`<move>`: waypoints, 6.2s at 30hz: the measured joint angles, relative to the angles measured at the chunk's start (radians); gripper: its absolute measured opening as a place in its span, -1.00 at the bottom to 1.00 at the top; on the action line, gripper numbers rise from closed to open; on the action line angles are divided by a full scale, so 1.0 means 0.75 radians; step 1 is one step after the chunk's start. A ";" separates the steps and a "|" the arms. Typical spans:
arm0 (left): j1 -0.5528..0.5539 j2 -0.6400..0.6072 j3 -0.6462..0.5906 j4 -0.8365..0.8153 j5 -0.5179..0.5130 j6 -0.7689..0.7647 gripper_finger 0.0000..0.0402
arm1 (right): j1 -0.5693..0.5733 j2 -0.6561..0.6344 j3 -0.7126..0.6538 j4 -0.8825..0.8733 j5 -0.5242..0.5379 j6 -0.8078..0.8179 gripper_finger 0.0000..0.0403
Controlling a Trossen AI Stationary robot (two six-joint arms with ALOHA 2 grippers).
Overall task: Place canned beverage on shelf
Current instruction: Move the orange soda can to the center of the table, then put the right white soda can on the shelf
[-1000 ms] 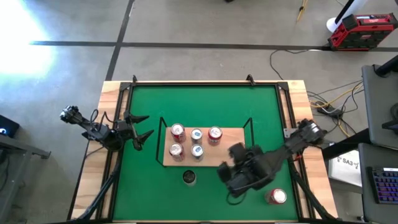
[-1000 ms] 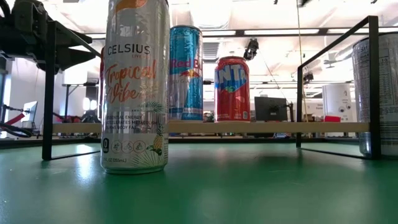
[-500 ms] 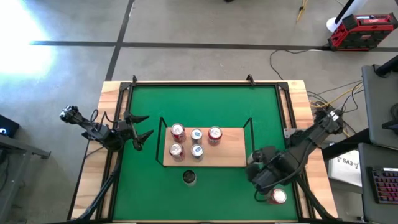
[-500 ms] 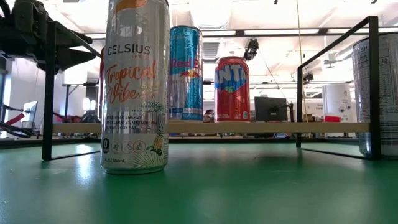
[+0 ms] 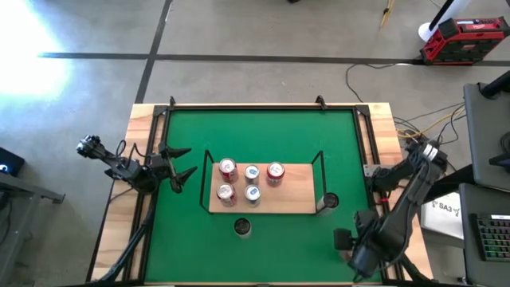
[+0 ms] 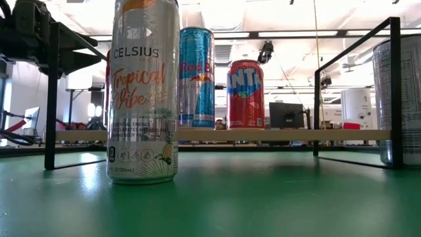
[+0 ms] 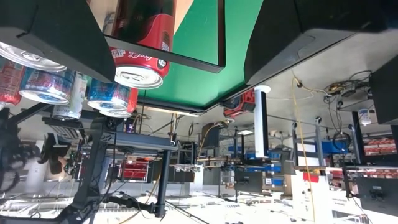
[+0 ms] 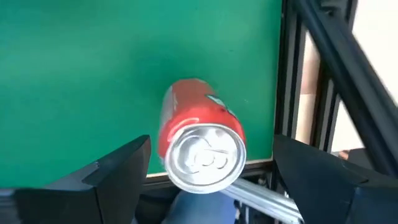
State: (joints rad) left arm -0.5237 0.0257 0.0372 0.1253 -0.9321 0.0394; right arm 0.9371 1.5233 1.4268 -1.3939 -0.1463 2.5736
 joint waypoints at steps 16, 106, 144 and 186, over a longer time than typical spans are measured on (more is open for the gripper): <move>0.000 0.000 0.000 0.000 0.000 0.000 0.69 | 0.067 0.153 -0.036 0.123 0.132 -0.045 0.66; 0.000 0.002 0.000 0.000 0.000 0.000 0.69 | -0.649 0.666 0.694 -0.074 0.202 -1.083 0.56; 0.000 0.003 0.000 0.000 0.000 0.000 0.69 | -0.305 0.112 0.323 -0.237 0.224 -0.793 0.79; 0.000 0.003 0.000 0.000 0.000 0.000 0.69 | -0.439 -0.297 -0.232 0.066 0.476 -2.841 0.79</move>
State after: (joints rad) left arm -0.5239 0.0277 0.0371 0.1257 -0.9321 0.0391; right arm 0.6078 1.3007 1.2529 -1.3443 0.2108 0.4429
